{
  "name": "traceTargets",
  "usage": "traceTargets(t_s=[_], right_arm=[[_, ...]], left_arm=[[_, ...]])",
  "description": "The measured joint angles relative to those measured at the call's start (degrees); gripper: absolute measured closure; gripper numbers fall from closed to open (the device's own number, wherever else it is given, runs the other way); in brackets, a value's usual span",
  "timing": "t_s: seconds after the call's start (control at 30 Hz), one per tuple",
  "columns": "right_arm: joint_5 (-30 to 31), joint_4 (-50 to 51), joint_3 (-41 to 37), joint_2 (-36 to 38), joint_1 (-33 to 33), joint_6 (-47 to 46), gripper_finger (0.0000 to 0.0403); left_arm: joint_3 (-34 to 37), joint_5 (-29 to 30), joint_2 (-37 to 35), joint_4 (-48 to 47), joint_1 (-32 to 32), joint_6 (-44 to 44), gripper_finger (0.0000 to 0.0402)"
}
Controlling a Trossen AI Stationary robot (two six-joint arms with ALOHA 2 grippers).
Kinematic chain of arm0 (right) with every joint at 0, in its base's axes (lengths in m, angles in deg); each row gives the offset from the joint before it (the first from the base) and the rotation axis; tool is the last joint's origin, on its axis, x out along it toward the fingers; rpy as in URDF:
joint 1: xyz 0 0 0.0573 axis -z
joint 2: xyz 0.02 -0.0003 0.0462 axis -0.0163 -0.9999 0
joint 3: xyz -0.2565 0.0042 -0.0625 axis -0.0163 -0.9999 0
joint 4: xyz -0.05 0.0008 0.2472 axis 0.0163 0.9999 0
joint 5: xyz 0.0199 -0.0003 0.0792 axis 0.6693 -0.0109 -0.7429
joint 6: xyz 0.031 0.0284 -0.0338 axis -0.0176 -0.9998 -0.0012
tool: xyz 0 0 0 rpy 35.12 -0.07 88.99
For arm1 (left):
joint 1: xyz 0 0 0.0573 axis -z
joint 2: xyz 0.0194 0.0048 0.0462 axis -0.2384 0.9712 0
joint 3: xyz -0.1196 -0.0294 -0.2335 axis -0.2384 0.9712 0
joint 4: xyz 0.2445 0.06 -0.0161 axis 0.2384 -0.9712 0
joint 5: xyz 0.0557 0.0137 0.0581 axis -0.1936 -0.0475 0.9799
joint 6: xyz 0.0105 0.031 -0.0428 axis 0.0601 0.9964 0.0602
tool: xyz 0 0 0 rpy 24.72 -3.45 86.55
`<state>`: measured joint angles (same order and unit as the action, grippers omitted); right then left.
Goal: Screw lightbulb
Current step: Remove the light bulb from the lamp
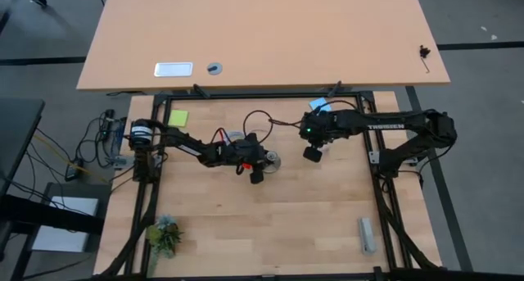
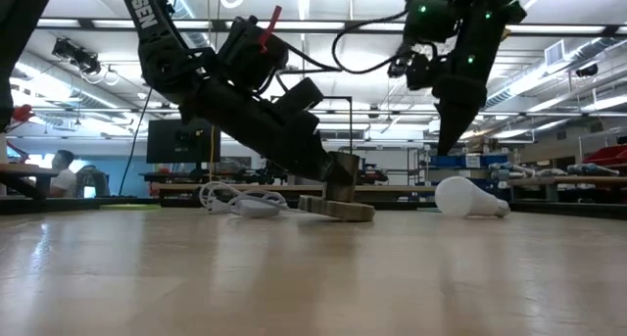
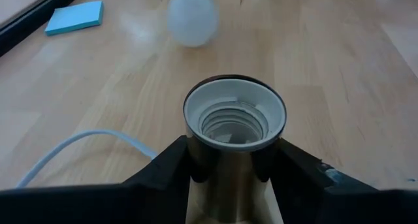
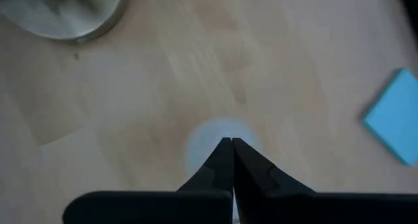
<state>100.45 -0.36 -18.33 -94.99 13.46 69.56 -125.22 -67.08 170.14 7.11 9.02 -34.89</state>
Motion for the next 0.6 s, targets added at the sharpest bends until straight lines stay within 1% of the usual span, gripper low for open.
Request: traceTargets(t_s=[0.07, 0.2, 0.43, 0.5, 0.6], right_arm=[[0.52, 0.65, 0.00, 1.79, 0.03, 0.25, 0.0395], [0.51, 1.08, -0.34, 5.35, 0.03, 1.62, 0.0395], [-1.92, 1.23, -5.74, 10.76, -2.38, 10.92, 0.0395], [-3.15, 1.77, -7.36, 11.61, -2.61, 10.67, 0.0393], [-6.75, 3.13, -8.33, 12.51, -2.64, 6.58, 0.0387]], left_arm=[[0.00, 0.00, 0.04, 0.33, 0.00, 0.00, 0.0228], [-0.31, 0.20, 0.11, 0.06, 0.02, -1.13, 0.0196], [-0.46, 1.09, 0.11, 0.23, 0.01, -1.29, 0.0143], [-0.46, 1.48, 0.11, 0.04, 0.02, -1.29, 0.0134], [-0.44, 1.80, -0.55, -0.97, 0.02, -1.19, 0.0124]])
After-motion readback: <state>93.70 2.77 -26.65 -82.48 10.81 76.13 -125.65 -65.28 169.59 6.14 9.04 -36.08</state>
